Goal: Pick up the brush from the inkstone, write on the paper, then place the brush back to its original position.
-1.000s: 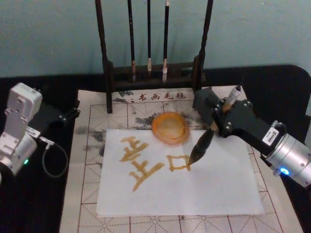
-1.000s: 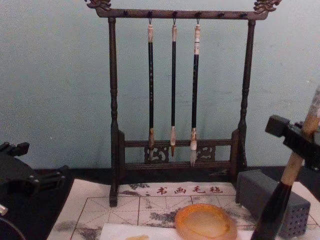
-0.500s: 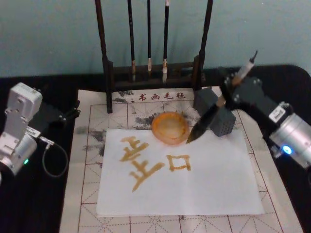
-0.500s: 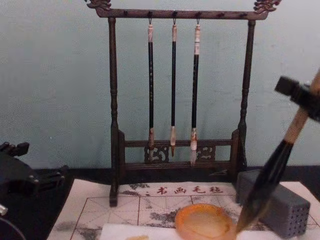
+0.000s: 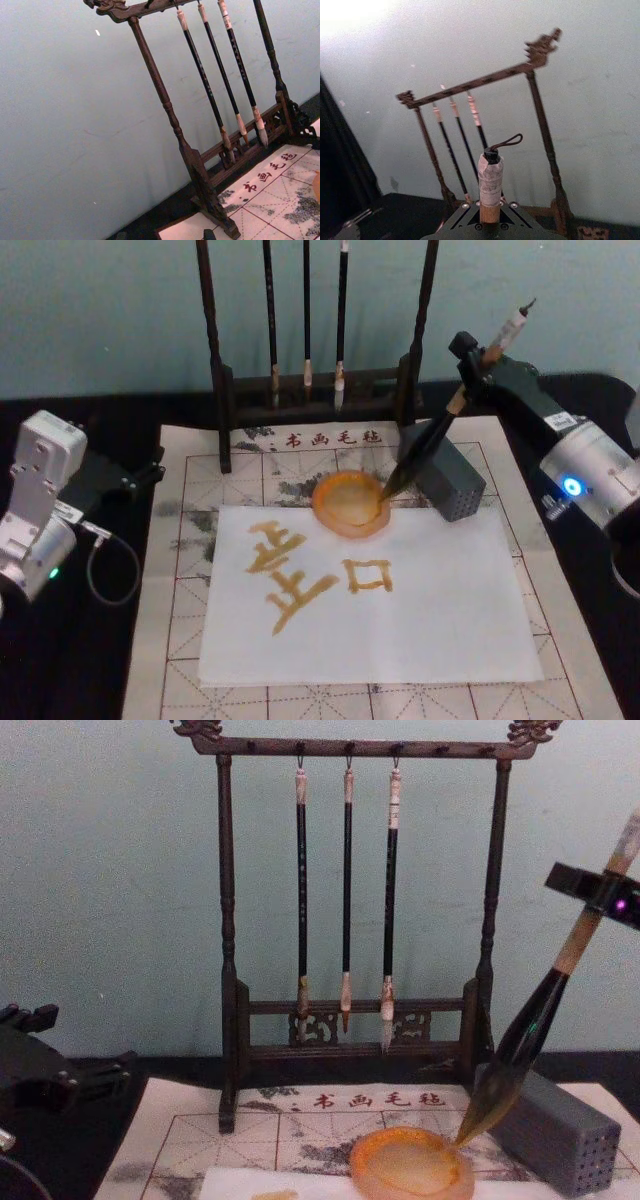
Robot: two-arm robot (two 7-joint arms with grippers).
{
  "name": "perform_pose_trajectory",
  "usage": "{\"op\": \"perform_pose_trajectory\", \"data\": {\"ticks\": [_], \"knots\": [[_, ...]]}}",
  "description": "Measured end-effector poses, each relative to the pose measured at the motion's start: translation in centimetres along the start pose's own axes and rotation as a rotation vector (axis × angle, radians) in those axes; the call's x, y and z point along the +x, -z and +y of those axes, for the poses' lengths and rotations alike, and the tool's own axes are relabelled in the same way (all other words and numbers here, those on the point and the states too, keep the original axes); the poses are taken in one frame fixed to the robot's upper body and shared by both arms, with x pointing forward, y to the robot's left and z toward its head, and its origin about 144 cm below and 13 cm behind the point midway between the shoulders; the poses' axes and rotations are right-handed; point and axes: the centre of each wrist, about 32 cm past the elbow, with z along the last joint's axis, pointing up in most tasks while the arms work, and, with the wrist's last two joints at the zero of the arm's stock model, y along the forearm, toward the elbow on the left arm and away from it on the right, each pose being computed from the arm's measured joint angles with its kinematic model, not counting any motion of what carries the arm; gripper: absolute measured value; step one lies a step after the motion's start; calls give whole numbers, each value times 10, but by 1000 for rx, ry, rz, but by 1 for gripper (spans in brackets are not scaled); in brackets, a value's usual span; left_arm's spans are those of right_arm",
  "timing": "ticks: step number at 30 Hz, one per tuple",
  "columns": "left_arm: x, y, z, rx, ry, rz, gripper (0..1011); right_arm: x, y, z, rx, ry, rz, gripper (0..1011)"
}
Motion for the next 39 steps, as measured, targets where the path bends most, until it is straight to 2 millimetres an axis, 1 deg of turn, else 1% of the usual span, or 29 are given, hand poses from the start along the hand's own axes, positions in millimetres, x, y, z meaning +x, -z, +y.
{"op": "perform_pose_trajectory", "data": {"ticks": [12,19,26,35,39], "knots": [[0,0,0,0,0,0,1001,2,-4,36,-97,193,246,15],[0,0,0,0,0,0,1001,3,0,50,-128,304,361,15],[0,0,0,0,0,0,1001,3,4,56,-141,375,447,15],[0,0,0,0,0,0,1001,4,8,60,-152,449,571,15],[0,0,0,0,0,0,1001,3,9,61,-151,469,598,15]]}}
